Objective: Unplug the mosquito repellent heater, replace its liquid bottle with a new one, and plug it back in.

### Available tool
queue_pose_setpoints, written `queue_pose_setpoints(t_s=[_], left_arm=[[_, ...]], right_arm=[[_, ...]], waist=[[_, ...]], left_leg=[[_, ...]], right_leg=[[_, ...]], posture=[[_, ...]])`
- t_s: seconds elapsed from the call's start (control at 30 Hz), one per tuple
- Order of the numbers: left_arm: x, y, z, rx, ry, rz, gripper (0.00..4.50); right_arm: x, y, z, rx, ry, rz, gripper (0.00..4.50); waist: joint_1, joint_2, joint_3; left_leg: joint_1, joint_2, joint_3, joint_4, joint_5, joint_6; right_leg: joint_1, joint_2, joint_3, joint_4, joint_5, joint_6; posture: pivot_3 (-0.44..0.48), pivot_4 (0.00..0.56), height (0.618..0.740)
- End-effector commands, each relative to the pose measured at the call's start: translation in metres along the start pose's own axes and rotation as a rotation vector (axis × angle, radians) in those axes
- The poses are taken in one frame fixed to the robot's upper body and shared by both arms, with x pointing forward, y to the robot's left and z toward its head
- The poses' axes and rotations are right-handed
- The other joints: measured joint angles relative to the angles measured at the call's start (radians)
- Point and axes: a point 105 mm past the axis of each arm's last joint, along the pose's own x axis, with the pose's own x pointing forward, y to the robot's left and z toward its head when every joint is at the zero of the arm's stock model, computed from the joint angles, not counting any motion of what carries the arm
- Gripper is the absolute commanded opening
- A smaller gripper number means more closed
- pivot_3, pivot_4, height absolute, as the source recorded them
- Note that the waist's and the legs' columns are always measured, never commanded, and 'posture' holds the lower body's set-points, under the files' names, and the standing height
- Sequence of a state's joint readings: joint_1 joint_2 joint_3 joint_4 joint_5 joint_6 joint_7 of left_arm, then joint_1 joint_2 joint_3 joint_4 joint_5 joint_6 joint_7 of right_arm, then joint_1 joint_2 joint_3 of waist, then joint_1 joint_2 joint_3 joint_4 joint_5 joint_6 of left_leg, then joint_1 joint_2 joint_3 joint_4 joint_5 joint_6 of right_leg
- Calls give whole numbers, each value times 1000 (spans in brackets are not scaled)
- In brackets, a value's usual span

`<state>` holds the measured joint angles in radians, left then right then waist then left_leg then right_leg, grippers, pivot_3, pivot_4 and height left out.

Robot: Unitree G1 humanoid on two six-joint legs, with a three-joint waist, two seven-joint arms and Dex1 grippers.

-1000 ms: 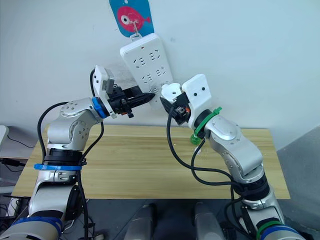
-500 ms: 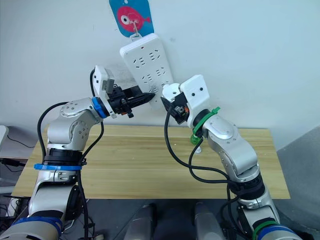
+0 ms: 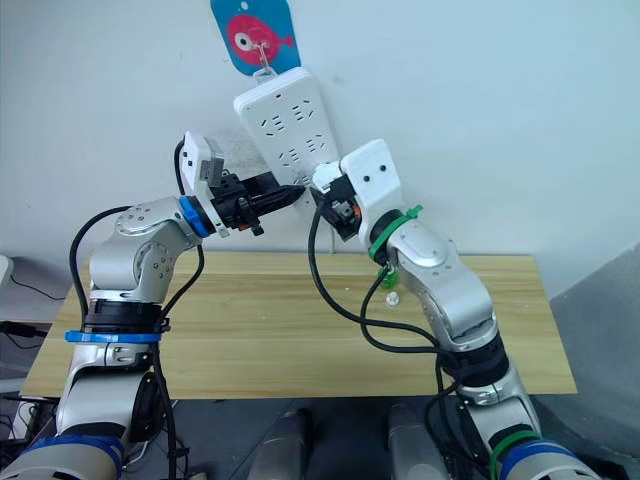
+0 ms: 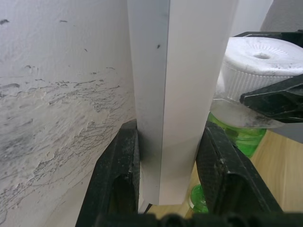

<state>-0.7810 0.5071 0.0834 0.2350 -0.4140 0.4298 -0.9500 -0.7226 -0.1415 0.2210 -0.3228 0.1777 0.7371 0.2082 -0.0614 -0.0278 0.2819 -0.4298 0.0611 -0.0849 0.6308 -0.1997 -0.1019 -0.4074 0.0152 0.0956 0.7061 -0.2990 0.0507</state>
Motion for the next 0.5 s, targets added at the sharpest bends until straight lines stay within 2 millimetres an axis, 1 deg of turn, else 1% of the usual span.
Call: queue_pose_setpoints(t_s=[0.03,0.2,0.3,0.37,0.43,0.47,0.5], left_arm=[[9,-15,-3,0,8,-56,1332],[9,-17,-5,-3,12,-62,1332],[8,-16,-6,-3,16,-56,1332],[7,-15,-7,3,22,-53,1332],[5,-12,-8,14,28,-38,1330],[4,-10,-9,20,31,-28,1330],[3,-8,-10,26,34,-19,1330]], right_arm=[[9,-1,3,-17,-12,-25,3040],[14,-1,-1,-4,-3,-23,3040],[12,1,0,21,-8,0,3040],[10,0,0,26,-11,-4,3772],[4,-1,-3,10,3,5,4358],[-1,0,-5,-3,12,20,4500],[-5,1,-6,-12,20,33,4500]], waist=[[-4,0,0],[-12,0,0],[-14,-1,-1],[-13,-1,-2],[-6,-1,-2],[-2,-1,-2],[1,-1,-2]], left_leg=[[0,0,0,0,0,0],[3,0,1,0,1,1],[3,0,1,0,1,1],[3,0,1,0,1,1],[3,-1,1,0,1,1],[1,-1,0,-1,1,1],[0,-1,0,-1,1,1]], right_leg=[[0,0,0,1,0,0],[0,0,1,5,0,0],[0,0,1,6,0,0],[0,0,1,6,0,0],[0,0,1,5,0,0],[-1,0,0,4,0,0],[-1,0,0,2,0,0]], posture=[[-59,237,735],[-49,231,735],[-49,231,735],[-51,231,735],[-48,229,735],[-47,229,735],[-46,229,735]])
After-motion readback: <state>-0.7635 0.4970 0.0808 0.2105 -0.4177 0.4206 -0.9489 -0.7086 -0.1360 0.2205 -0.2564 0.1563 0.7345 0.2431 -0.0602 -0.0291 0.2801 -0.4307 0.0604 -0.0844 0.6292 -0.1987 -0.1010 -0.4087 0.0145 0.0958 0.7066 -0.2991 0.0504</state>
